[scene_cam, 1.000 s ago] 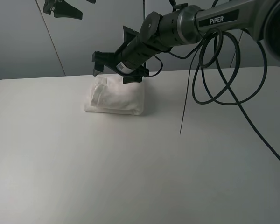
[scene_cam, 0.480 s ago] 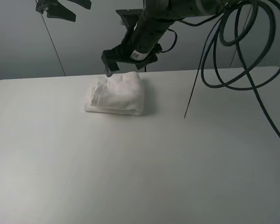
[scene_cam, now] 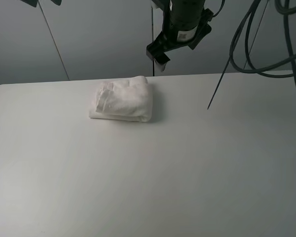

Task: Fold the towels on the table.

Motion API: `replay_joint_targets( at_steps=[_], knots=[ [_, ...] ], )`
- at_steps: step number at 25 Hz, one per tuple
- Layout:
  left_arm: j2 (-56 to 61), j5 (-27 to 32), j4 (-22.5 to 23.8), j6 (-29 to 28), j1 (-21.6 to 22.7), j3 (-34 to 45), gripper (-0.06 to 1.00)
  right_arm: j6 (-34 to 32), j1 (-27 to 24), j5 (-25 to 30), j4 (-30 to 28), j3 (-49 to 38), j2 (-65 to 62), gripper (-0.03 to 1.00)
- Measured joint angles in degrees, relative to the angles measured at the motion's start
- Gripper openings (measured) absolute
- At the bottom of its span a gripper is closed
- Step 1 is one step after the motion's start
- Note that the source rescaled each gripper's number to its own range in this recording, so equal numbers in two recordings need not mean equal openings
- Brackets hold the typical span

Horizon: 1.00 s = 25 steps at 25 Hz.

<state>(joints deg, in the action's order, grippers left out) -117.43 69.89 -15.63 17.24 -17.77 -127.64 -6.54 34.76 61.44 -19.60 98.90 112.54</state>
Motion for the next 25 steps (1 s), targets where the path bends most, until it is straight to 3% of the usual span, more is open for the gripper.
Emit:
replay_joint_targets(
  at_steps=[4,9,14,20,25],
  knots=[
    [4.7,0.0,6.0,-0.4,0.0,8.0,0.94,-2.3,0.0,4.6,-3.8,0.0,-3.4,1.00],
    [11.4,0.0,9.5,-0.5,0.8,20.0,0.94,-3.1,0.0,3.9,-4.2,-1.3,-8.4,1.00],
    [21.1,-0.3,9.9,-1.6,5.0,30.9,0.94,-4.9,0.0,0.9,-5.0,-11.1,-15.4,1.00],
    [36.3,-4.7,10.2,-3.5,10.8,45.5,0.94,-11.3,0.0,-1.1,-8.1,-26.3,-27.4,1.00],
    [48.7,-6.4,12.2,-5.8,11.9,57.6,0.94,-13.5,0.0,-0.5,-8.0,-36.7,-40.1,1.00]
  ],
)
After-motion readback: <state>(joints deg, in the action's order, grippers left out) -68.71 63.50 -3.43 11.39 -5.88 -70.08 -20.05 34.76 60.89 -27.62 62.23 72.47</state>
